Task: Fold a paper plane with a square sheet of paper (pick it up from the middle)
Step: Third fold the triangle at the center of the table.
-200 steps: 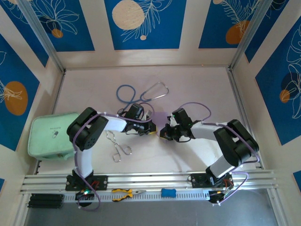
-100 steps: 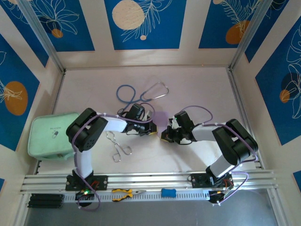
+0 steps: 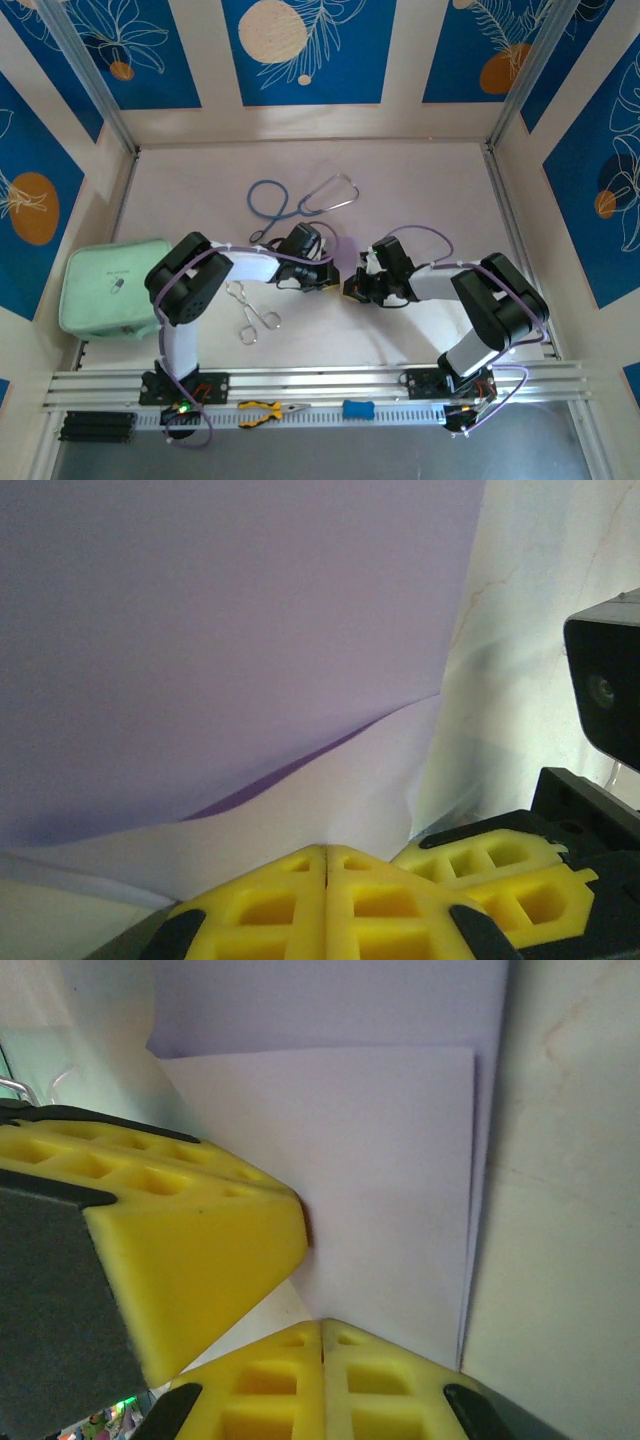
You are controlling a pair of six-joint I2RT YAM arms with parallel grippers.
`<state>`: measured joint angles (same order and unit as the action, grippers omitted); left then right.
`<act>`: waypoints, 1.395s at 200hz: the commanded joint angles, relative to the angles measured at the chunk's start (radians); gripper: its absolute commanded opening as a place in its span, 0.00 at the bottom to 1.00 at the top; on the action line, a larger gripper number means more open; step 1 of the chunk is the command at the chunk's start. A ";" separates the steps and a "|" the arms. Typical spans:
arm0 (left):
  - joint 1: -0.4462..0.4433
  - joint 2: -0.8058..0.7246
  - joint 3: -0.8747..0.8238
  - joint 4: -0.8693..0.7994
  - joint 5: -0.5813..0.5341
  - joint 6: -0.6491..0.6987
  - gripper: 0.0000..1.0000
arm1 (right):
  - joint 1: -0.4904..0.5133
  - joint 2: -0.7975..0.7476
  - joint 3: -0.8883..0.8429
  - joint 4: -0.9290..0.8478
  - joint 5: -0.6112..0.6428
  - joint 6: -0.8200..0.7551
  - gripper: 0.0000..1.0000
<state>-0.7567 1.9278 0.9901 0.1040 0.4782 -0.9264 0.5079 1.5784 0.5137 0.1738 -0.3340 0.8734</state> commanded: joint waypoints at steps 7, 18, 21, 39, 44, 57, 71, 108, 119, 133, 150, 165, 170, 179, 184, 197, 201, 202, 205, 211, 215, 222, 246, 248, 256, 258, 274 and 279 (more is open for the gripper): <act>0.025 0.029 -0.018 -0.068 -0.078 -0.015 0.00 | -0.003 0.006 -0.041 -0.083 0.023 0.010 0.03; 0.030 0.023 -0.031 -0.052 -0.073 -0.020 0.00 | -0.003 0.001 -0.044 -0.077 0.017 0.011 0.03; 0.030 0.022 -0.035 -0.045 -0.068 -0.023 0.00 | -0.003 -0.001 -0.045 -0.072 0.015 0.012 0.03; 0.030 0.021 -0.038 -0.015 -0.037 -0.023 0.00 | -0.007 -0.026 -0.042 -0.051 -0.006 0.022 0.04; 0.030 0.023 -0.038 -0.009 -0.029 -0.025 0.00 | -0.009 -0.035 -0.038 -0.049 -0.010 0.023 0.04; 0.030 0.025 -0.038 0.004 -0.012 -0.025 0.00 | -0.015 -0.062 -0.023 -0.054 -0.018 0.024 0.04; 0.030 0.024 -0.042 0.022 0.000 -0.032 0.00 | -0.026 -0.084 -0.007 -0.064 -0.019 0.021 0.04; 0.031 0.020 -0.041 0.031 0.013 -0.034 0.00 | -0.043 -0.068 0.022 -0.046 -0.035 0.020 0.04; 0.030 0.020 -0.042 0.031 0.014 -0.034 0.00 | -0.040 -0.044 0.028 -0.035 -0.040 0.024 0.05; 0.030 0.018 -0.042 0.034 0.013 -0.034 0.00 | -0.036 -0.012 0.028 -0.025 -0.042 0.027 0.05; 0.030 0.016 -0.042 0.034 0.016 -0.033 0.00 | -0.032 0.016 0.015 -0.028 -0.031 0.034 0.05; 0.030 0.010 -0.038 0.027 0.011 -0.027 0.00 | -0.027 0.027 -0.002 -0.070 0.005 0.027 0.04; 0.030 0.007 -0.035 0.021 0.006 -0.022 0.00 | -0.028 0.026 -0.009 -0.080 0.015 0.025 0.04; 0.033 0.002 -0.029 0.003 -0.008 -0.011 0.00 | -0.027 0.025 -0.027 -0.087 0.026 0.023 0.03; 0.036 -0.003 -0.025 -0.009 -0.019 -0.004 0.00 | -0.028 0.023 -0.037 -0.089 0.031 0.023 0.02; 0.047 -0.005 -0.015 -0.030 -0.050 0.000 0.00 | -0.028 0.020 -0.054 -0.104 0.043 0.019 0.00; 0.051 -0.004 -0.016 -0.032 -0.058 -0.002 0.00 | -0.028 0.018 -0.058 -0.107 0.045 0.017 0.00; 0.052 -0.005 -0.016 -0.033 -0.060 -0.001 0.00 | -0.028 0.018 -0.058 -0.107 0.045 0.017 0.00; 0.055 -0.003 -0.014 -0.033 -0.068 -0.001 0.00 | -0.028 0.018 -0.059 -0.107 0.046 0.016 0.00; 0.062 -0.001 -0.012 -0.037 -0.079 -0.002 0.00 | -0.028 0.018 -0.063 -0.108 0.045 0.016 0.00; 0.068 0.000 -0.010 -0.038 -0.085 -0.003 0.00 | -0.028 0.019 -0.064 -0.107 0.044 0.015 0.00; 0.077 0.003 -0.012 -0.036 -0.089 -0.003 0.00 | -0.027 0.020 -0.064 -0.109 0.044 0.012 0.00; 0.106 -0.002 -0.018 -0.023 -0.094 -0.009 0.00 | -0.026 0.021 -0.054 -0.133 0.053 -0.006 0.00; 0.109 -0.002 -0.019 -0.022 -0.093 -0.009 0.00 | -0.026 0.020 -0.053 -0.133 0.053 -0.006 0.00; 0.119 -0.005 -0.020 -0.017 -0.089 -0.010 0.00 | -0.025 0.022 -0.051 -0.136 0.051 -0.011 0.00; 0.121 -0.004 -0.021 -0.017 -0.089 -0.011 0.00 | -0.025 0.023 -0.051 -0.135 0.050 -0.012 0.00; 0.140 -0.006 -0.020 -0.025 -0.091 -0.006 0.00 | -0.022 0.030 -0.046 -0.138 0.044 -0.020 0.00; 0.147 -0.004 -0.019 -0.027 -0.093 -0.004 0.00 | -0.021 0.032 -0.044 -0.138 0.043 -0.022 0.00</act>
<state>-0.6704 1.9270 0.9737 0.1371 0.4892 -0.9478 0.4747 1.5803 0.5018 0.1947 -0.3412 0.8864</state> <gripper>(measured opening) 0.064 0.063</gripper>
